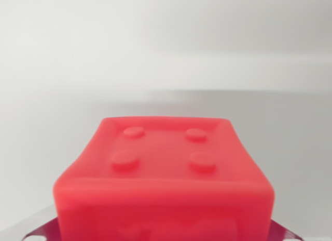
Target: Destack cube
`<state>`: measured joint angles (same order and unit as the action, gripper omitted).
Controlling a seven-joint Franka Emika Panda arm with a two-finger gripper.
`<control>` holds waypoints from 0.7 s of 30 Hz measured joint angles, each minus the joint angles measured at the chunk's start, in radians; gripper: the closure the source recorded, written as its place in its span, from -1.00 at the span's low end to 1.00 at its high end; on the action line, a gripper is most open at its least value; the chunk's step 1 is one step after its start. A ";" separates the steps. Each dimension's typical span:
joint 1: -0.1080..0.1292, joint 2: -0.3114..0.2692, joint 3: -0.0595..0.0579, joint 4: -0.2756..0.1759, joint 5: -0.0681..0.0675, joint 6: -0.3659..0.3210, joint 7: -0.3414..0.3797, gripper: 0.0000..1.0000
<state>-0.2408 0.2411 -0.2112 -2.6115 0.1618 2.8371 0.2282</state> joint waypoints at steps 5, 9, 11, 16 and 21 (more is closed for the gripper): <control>-0.014 0.043 0.021 0.009 0.030 0.033 -0.022 1.00; -0.028 0.074 0.038 0.016 0.049 0.056 -0.038 1.00; -0.033 0.084 0.045 0.019 0.055 0.064 -0.042 1.00; -0.051 0.117 0.066 0.027 0.069 0.090 -0.054 1.00; -0.065 0.141 0.083 0.034 0.077 0.108 -0.060 1.00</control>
<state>-0.3063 0.3824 -0.1283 -2.5775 0.2388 2.9456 0.1678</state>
